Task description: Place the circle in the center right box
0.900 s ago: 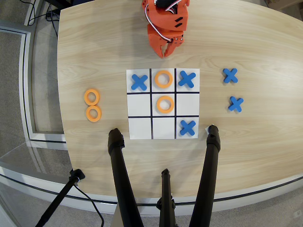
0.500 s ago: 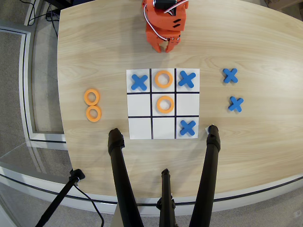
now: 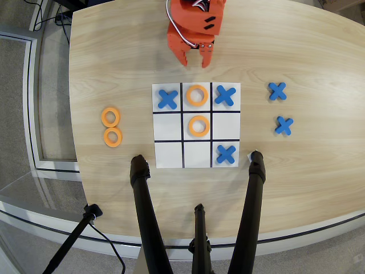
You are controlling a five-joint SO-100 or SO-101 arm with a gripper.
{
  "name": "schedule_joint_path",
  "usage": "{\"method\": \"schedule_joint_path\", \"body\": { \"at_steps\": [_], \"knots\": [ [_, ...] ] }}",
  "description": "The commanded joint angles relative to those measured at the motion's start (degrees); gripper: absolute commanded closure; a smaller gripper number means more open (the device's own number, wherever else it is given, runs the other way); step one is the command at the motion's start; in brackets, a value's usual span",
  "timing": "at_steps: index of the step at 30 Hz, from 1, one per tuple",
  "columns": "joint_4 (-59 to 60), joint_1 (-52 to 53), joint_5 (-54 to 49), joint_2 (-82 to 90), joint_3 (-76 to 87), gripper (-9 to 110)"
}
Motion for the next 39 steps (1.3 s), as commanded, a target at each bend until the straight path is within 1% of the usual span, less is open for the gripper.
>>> {"method": "schedule_joint_path", "body": {
  "at_steps": [1,4,6,13,17,20,28,39],
  "knots": [
    [0.1,3.1,0.1,-7.9,-9.1,86],
    [-1.7,5.2,0.4,-17.2,-16.1,85],
    [-3.7,6.8,0.4,-23.6,-20.6,79],
    [-9.8,13.3,-1.0,-46.3,-36.2,79],
    [-12.0,17.4,-3.6,-57.2,-44.6,78],
    [-12.0,20.6,-5.5,-63.7,-50.5,78],
    [-11.8,26.6,-6.5,-78.0,-65.0,78],
    [-12.0,31.3,-7.0,-97.7,-81.4,78]
  ]
}}
